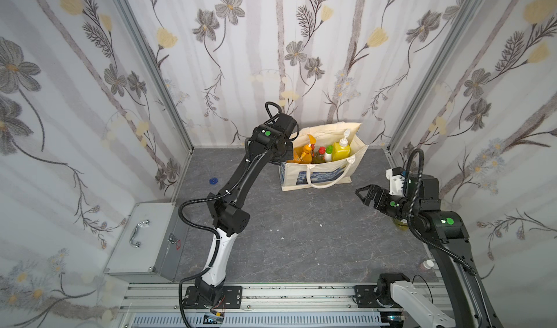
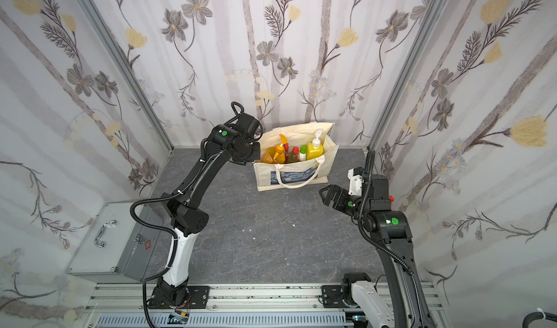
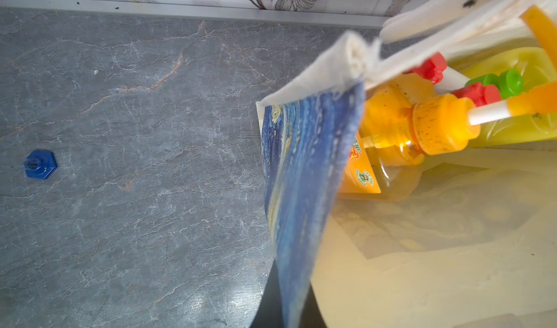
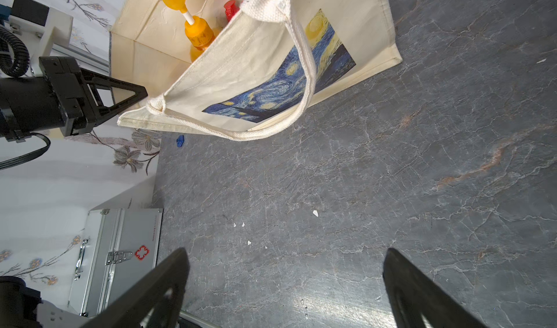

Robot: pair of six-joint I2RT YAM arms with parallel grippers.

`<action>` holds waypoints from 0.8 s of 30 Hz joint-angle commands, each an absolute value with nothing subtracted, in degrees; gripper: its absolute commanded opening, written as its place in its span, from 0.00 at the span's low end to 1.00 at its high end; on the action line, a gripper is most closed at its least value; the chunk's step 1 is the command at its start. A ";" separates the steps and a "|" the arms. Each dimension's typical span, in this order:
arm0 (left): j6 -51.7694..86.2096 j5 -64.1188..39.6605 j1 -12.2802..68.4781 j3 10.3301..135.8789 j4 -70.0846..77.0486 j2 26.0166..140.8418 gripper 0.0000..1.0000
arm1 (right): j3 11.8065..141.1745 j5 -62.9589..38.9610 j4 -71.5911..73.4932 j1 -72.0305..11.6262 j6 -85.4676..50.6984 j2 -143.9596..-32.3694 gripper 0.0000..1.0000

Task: Pack dish soap into the shopping bag
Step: Adjust the shopping bag at the center of the board.

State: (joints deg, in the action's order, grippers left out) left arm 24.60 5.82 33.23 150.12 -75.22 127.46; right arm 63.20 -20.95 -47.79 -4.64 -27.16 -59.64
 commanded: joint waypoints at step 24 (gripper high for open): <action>26.14 3.30 32.88 146.72 -71.51 129.37 0.20 | 63.34 -20.60 -46.42 -4.48 -27.43 -58.76 1.00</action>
State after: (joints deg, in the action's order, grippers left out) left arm 25.67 4.25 32.88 147.59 -71.75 128.73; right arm 63.20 -20.93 -47.79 -4.54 -27.20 -59.07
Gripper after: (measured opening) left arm 0.219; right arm 0.998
